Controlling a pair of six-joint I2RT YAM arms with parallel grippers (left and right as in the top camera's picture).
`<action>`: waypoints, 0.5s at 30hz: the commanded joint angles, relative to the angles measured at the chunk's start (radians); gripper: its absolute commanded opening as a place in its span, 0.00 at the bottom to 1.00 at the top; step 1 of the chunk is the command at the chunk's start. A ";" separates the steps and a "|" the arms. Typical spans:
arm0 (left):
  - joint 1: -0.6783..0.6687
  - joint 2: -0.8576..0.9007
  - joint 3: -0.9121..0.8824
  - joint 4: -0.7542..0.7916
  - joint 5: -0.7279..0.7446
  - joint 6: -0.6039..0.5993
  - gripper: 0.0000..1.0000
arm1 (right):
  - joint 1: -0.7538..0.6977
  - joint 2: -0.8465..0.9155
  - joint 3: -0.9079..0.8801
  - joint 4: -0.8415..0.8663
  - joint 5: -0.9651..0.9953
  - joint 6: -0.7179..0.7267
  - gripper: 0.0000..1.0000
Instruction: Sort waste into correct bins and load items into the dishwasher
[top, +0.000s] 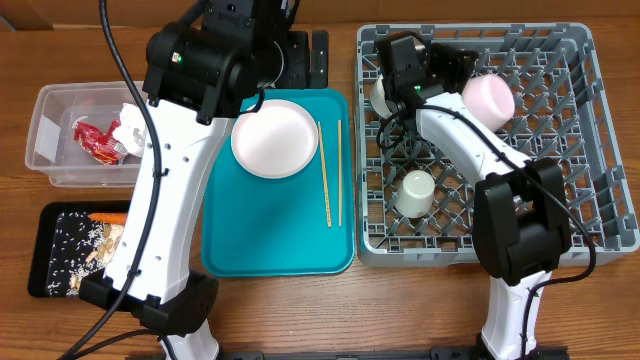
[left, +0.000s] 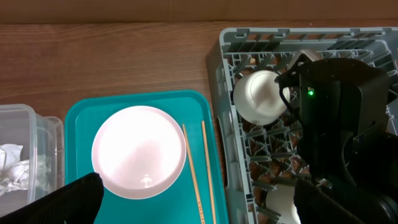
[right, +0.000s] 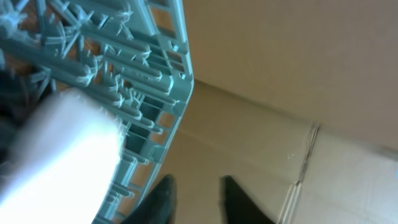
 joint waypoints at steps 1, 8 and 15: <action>0.000 -0.006 0.006 0.001 -0.010 0.002 1.00 | 0.013 0.003 0.002 0.006 0.006 0.253 0.62; 0.000 -0.006 0.006 0.001 -0.010 0.002 1.00 | 0.026 -0.006 0.003 0.005 -0.010 0.428 0.76; 0.000 -0.006 0.006 0.001 -0.010 0.002 1.00 | 0.007 -0.108 0.003 -0.165 -0.268 0.643 0.77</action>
